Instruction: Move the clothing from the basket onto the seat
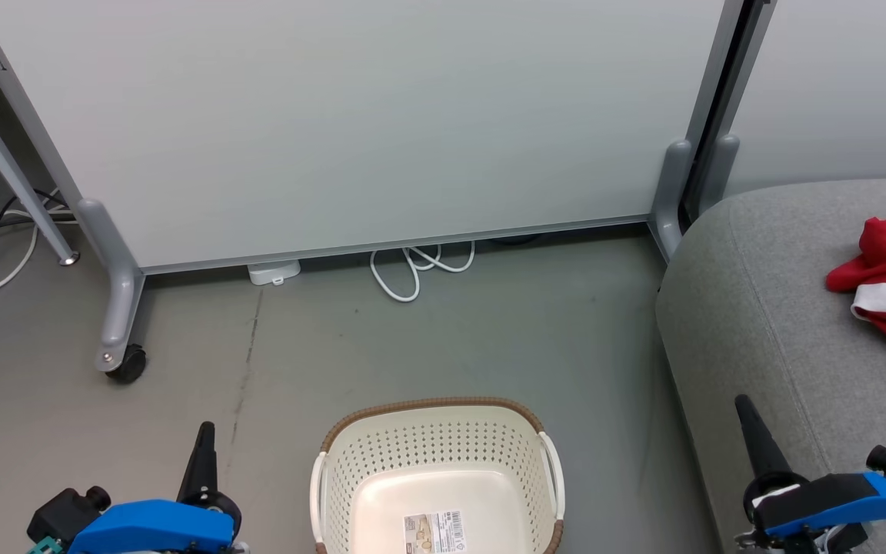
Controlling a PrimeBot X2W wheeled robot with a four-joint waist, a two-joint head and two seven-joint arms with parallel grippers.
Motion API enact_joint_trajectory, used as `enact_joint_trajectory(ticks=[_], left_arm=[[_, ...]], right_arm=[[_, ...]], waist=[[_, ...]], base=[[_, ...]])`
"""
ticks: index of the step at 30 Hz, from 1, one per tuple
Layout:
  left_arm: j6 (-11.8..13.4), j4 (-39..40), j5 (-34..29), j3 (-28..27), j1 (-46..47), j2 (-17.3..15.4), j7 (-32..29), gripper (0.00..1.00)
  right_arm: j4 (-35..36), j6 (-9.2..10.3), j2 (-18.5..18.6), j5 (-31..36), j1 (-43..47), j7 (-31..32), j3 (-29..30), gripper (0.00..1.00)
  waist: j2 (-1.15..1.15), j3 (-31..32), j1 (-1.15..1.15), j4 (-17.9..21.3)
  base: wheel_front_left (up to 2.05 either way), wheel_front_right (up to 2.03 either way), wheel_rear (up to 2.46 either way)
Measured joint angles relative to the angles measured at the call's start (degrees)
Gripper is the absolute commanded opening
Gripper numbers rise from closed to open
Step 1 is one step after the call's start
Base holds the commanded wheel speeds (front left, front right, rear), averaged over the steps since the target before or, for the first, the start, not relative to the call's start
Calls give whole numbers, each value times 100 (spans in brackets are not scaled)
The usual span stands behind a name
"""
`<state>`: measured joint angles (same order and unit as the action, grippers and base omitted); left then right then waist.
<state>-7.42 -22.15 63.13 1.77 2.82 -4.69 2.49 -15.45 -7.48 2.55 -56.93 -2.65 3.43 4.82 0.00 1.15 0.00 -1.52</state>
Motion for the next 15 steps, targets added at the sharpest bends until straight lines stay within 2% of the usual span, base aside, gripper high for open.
enact_joint_trajectory(ticks=[15], left_arm=[[0,214,756,-225,87,52,-241,0]], right_arm=[[35,0,2,-933,-83,62,44,0]], waist=[[0,-28,0,32]], base=[[0,0,0]])
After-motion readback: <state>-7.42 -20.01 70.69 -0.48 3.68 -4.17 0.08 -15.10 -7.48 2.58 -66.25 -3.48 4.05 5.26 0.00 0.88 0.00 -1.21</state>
